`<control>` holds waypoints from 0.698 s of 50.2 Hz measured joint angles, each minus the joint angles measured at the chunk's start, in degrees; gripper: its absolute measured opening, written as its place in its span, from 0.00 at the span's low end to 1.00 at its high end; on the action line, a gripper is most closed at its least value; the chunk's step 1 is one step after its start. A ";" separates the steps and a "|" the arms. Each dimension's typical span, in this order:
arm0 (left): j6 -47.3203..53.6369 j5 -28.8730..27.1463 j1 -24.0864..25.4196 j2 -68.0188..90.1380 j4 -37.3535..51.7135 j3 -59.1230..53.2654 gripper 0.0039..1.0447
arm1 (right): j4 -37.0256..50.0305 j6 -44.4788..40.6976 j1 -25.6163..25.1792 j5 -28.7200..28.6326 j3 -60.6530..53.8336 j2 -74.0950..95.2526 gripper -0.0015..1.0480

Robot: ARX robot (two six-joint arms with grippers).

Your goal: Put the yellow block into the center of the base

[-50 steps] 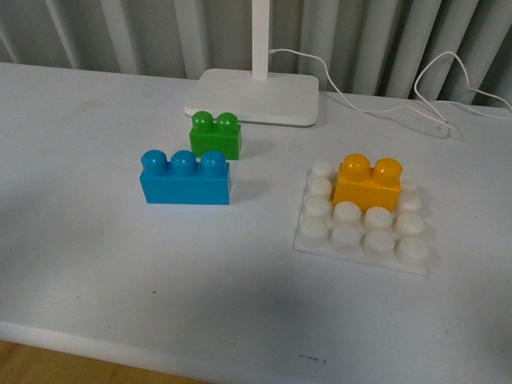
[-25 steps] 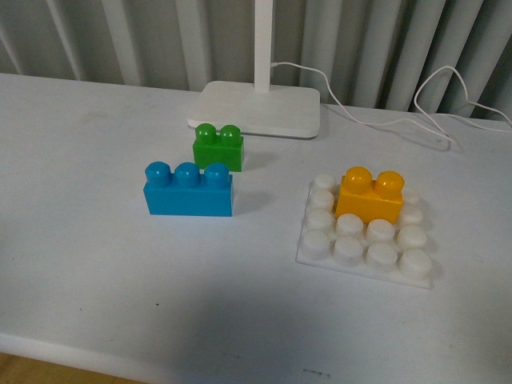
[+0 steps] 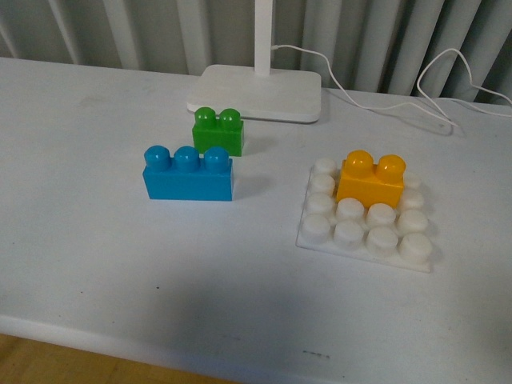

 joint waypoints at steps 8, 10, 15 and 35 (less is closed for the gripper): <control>0.00 0.15 0.00 -2.67 -2.47 0.00 0.04 | 0.00 0.00 0.00 0.00 0.00 0.00 0.91; 0.00 0.15 0.00 -3.13 -2.93 0.00 0.04 | 0.00 0.00 0.00 0.00 0.00 0.00 0.91; 0.00 0.15 0.00 -4.68 -4.50 0.00 0.04 | 0.00 0.00 0.00 0.00 0.00 0.00 0.91; -0.04 0.17 0.00 -15.23 -15.43 0.02 0.19 | 0.00 0.00 0.00 0.00 0.00 0.00 0.91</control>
